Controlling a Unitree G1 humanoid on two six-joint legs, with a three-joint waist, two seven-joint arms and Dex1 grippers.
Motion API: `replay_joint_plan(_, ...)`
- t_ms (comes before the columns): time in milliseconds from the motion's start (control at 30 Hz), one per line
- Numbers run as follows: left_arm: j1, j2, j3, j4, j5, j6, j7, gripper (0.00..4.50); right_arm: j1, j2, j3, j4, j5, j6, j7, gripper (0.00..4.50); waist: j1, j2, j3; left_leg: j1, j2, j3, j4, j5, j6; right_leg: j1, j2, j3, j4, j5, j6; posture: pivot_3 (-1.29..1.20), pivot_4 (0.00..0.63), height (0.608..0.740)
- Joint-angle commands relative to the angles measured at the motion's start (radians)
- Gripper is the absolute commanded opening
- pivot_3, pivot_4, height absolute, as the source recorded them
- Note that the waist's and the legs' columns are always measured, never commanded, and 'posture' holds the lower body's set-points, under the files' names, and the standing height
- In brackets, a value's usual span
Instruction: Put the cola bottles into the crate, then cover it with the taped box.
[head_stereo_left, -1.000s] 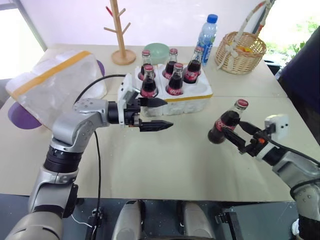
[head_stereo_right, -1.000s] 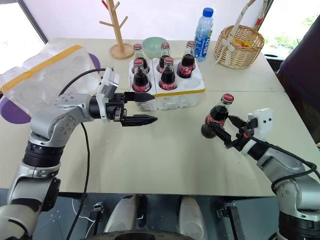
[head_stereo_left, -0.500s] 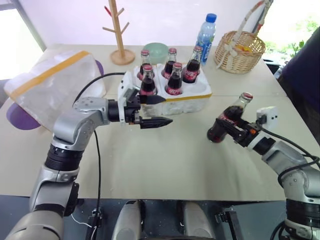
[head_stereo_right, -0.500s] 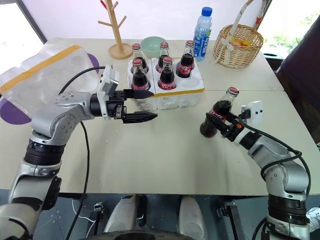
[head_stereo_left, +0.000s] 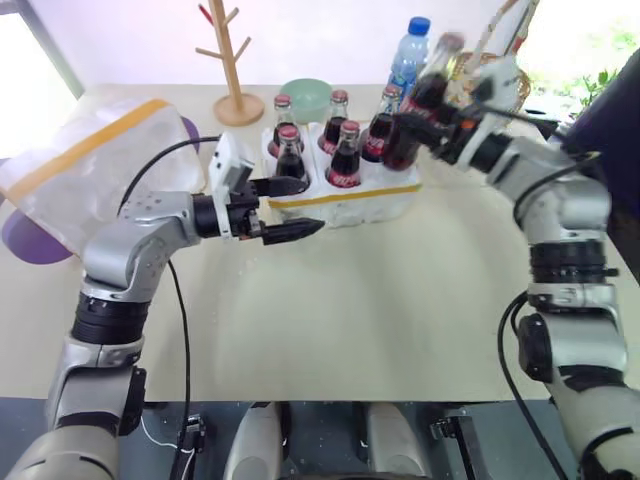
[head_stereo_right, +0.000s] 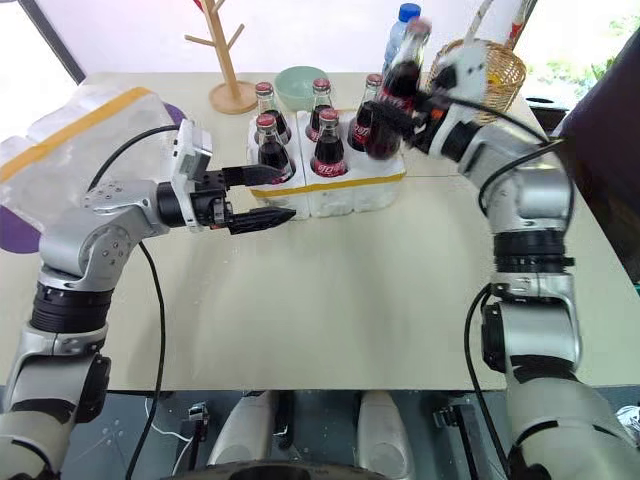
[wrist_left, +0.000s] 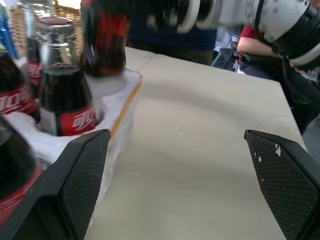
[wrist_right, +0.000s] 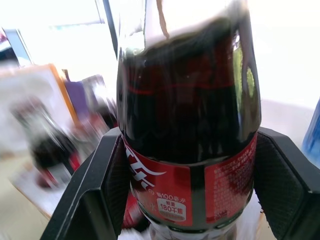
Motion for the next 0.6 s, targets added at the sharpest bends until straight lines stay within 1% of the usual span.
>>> replay_joint_plan(33, -0.003, 0.012, 0.061, -0.022, -0.003, -0.024, 0.029, 4.50, -0.056, 0.004, 0.028, 0.049, -0.082, -0.095, 0.027, 2.76, -0.001, 0.000, 0.000, 0.000, 0.000, 0.000, 0.000, 0.000, 0.000, 0.000, 0.000, 0.000, 0.000, 0.000, 0.000, 0.00, 0.150, 0.740)
replay_joint_plan(200, -0.015, 0.007, 0.098, -0.028, -0.029, -0.007, 0.059, 4.50, -0.026, 0.027, 0.079, 0.125, -0.178, -0.127, 0.010, 2.76, -0.001, 0.000, 0.000, 0.000, 0.000, 0.000, 0.000, 0.000, 0.000, -0.001, 0.000, 0.000, 0.001, 0.000, 0.000, 0.00, 0.150, 0.740)
replay_joint_plan(233, -0.016, 0.009, 0.099, -0.030, -0.029, -0.005, 0.060, 4.50, -0.016, 0.030, 0.080, 0.125, -0.183, -0.115, 0.008, 3.79, -0.001, 0.000, 0.000, 0.000, 0.000, 0.000, 0.000, 0.000, 0.000, -0.001, 0.000, 0.000, 0.001, 0.000, 0.000, 0.00, 0.150, 0.740)
replay_joint_plan(300, -0.014, 0.024, 0.102, -0.037, -0.026, -0.002, 0.056, 4.50, 0.004, 0.025, 0.071, 0.089, -0.183, -0.097, 0.016, 4.49, -0.001, 0.000, 0.000, 0.001, 0.000, 0.000, 0.000, 0.000, 0.000, 0.000, 0.000, 0.000, 0.001, 0.000, 0.000, 0.00, 0.150, 0.740)
replay_joint_plan(400, -0.004, 0.077, 0.122, -0.059, -0.033, 0.015, 0.040, 4.50, 0.042, -0.009, 0.039, -0.034, -0.151, -0.046, 0.048, 4.49, -0.004, 0.000, 0.000, 0.001, 0.000, 0.000, 0.000, 0.000, 0.000, 0.000, 0.000, 0.000, 0.001, 0.000, 0.000, 0.00, 0.150, 0.740)
replay_joint_plan(500, 0.016, 0.176, 0.171, -0.092, -0.053, 0.040, 0.007, 4.50, 0.085, -0.083, -0.022, -0.190, -0.080, 0.063, 0.096, 4.49, -0.004, 0.000, 0.001, 0.001, 0.000, 0.000, -0.001, 0.000, 0.000, -0.001, 0.000, 0.000, 0.002, 0.000, 0.000, 0.00, 0.150, 0.740)
replay_joint_plan(533, 0.022, 0.237, 0.203, -0.097, -0.058, 0.054, -0.014, 4.50, 0.104, -0.132, -0.051, -0.256, -0.045, 0.103, 0.131, 4.49, -0.004, 0.000, 0.001, 0.001, 0.001, 0.000, -0.001, 0.000, 0.000, -0.001, 0.000, 0.000, 0.002, 0.000, 0.000, 0.00, 0.150, 0.740)
replay_joint_plan(600, 0.044, 0.418, 0.312, -0.068, -0.074, 0.100, -0.090, 4.50, 0.145, -0.263, -0.134, -0.401, 0.058, 0.216, 0.219, 4.49, -0.004, 0.000, 0.002, 0.000, 0.001, 0.000, -0.001, 0.000, 0.000, -0.002, 0.000, 0.000, 0.002, 0.000, 0.000, 0.00, 0.150, 0.740)
